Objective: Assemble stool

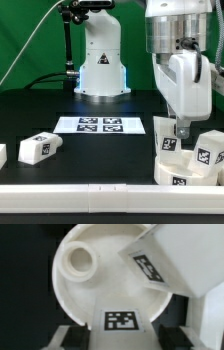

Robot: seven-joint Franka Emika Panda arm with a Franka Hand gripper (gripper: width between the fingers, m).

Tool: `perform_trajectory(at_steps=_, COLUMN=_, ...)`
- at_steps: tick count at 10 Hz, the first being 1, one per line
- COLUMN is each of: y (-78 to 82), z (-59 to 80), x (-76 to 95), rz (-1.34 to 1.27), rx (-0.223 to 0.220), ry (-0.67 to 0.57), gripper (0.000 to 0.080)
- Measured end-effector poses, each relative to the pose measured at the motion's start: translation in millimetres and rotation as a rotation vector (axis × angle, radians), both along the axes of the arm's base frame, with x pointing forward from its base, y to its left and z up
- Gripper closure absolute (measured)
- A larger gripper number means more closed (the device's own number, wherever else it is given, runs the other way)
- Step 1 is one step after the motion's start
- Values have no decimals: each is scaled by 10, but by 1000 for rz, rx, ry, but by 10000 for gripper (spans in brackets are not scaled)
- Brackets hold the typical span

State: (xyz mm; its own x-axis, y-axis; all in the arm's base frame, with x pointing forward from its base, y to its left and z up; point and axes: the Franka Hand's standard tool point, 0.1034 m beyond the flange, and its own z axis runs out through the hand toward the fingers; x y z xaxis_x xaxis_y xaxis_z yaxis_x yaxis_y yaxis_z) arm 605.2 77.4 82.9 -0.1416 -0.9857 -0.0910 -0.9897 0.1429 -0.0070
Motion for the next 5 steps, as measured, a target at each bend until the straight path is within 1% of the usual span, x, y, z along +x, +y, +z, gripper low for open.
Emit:
perform_trajectory(at_steps=2, y=-29, z=-3, x=-2, rz=-67, rx=11, ry=5, gripper=463)
perform_trajectory(at_steps=3, y=-42, z=-11, x=-6, rz=-147, rx=28, ry=9, gripper=463)
perform_trajectory(at_steps=5, y=-42, z=-14, x=8, rz=-264, rx=39, ry=4, gripper=463)
